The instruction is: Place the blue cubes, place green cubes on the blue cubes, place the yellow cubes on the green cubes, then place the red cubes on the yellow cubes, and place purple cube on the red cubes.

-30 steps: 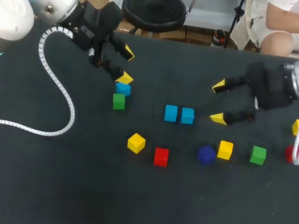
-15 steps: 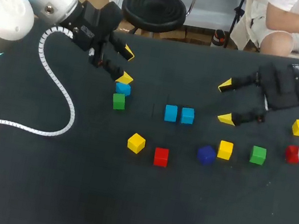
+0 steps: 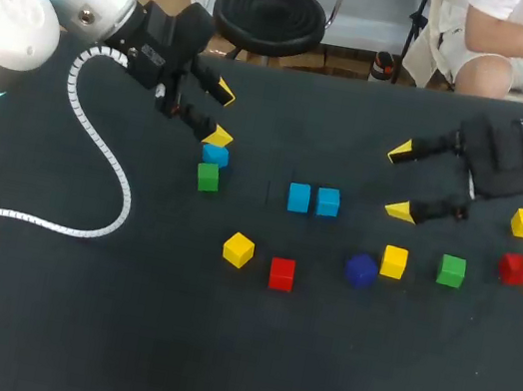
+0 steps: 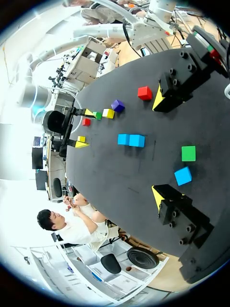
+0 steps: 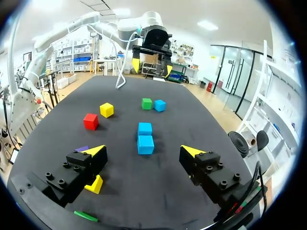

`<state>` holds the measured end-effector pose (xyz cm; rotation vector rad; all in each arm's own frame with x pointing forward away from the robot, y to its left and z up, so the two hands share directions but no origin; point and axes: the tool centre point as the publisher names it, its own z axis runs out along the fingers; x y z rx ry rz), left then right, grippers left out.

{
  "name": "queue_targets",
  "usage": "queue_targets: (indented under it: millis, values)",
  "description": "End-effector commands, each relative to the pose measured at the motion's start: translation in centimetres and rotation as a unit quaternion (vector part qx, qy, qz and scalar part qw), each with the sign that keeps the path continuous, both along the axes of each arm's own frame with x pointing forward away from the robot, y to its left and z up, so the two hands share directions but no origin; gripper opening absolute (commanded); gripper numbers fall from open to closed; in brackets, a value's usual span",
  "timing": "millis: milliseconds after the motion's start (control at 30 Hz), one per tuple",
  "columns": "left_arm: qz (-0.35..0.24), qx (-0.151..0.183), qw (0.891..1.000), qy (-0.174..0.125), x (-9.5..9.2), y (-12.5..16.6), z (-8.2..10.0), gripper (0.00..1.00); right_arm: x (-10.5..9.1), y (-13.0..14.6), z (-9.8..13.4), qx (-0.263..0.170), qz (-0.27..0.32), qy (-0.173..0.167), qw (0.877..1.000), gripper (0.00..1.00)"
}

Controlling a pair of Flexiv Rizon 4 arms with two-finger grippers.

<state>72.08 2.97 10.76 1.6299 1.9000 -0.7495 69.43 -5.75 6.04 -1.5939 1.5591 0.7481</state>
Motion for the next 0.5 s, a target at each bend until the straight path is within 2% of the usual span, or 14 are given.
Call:
queue_targets:
  millis: [33, 133, 200, 300, 500]
  values:
    - [0.000, -0.001, 1.000, -0.001, 0.0, 0.1, 0.0, 1.00, -0.1, 0.0, 0.0, 0.000, -0.001, -0.001, 1.000, 1.00]
    - [0.000, -0.001, 1.000, -0.001, 0.0, 0.1, 0.0, 1.00, -0.1, 0.0, 0.0, 0.000, -0.001, -0.001, 1.000, 1.00]
    - [0.027, 0.029, 0.999, -0.004, 1.0, -0.7, -0.2, 1.00, -0.1, 0.0, 0.0, 0.000, -0.001, -0.001, 1.000, 1.00]
    - [0.067, 0.068, 0.995, -0.038, 2.3, -1.3, -0.1, 1.00, -0.1, 0.0, 0.0, 0.000, -0.001, -0.001, 1.000, 1.00]
    - [0.118, 0.089, 0.988, -0.047, 4.3, -1.0, -0.7, 1.00, -0.1, 0.0, 0.0, 0.000, -0.001, -0.001, 1.000, 1.00]
